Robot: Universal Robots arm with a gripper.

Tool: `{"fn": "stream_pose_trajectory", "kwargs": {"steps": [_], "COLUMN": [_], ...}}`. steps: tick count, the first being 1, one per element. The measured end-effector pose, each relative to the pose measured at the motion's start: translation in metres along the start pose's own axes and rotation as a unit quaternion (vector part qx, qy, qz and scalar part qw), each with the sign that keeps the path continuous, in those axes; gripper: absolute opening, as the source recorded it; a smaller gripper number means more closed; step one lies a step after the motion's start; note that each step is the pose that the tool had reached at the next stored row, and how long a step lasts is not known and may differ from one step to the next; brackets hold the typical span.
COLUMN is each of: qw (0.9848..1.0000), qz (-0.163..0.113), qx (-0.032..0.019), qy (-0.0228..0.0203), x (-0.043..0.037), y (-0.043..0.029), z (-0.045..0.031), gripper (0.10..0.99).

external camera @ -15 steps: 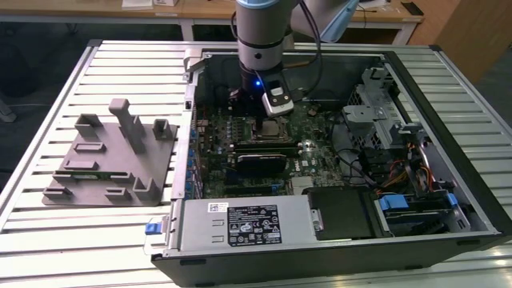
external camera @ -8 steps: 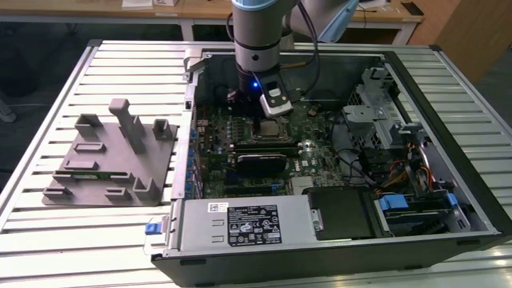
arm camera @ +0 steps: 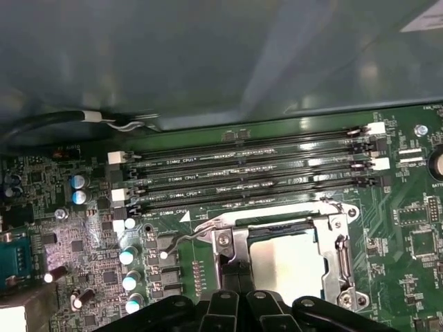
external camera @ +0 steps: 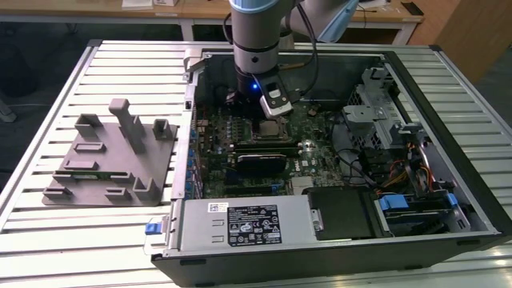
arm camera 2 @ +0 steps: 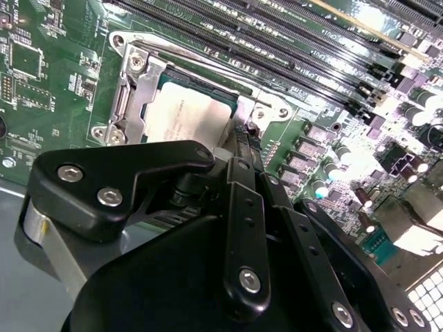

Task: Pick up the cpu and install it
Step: 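Close the cpu cover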

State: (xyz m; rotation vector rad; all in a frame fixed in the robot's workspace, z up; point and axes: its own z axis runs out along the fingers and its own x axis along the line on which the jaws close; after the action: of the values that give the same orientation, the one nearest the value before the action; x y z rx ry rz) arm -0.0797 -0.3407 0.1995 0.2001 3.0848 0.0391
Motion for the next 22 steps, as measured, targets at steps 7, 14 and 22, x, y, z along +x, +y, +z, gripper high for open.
{"fn": "stream_pose_trajectory", "kwargs": {"steps": [7, 14, 22], "qw": [1.0, 1.0, 1.0], "qz": [-0.003, -0.003, -0.003], "qx": [-0.0001, -0.0001, -0.0001], "qy": [0.0001, 0.0001, 0.0001], "x": [0.0002, 0.0002, -0.0003], "y": [-0.0001, -0.0001, 0.0002], "z": [0.0009, 0.0011, -0.0091], "gripper": [0.106, 0.106, 0.106]}}
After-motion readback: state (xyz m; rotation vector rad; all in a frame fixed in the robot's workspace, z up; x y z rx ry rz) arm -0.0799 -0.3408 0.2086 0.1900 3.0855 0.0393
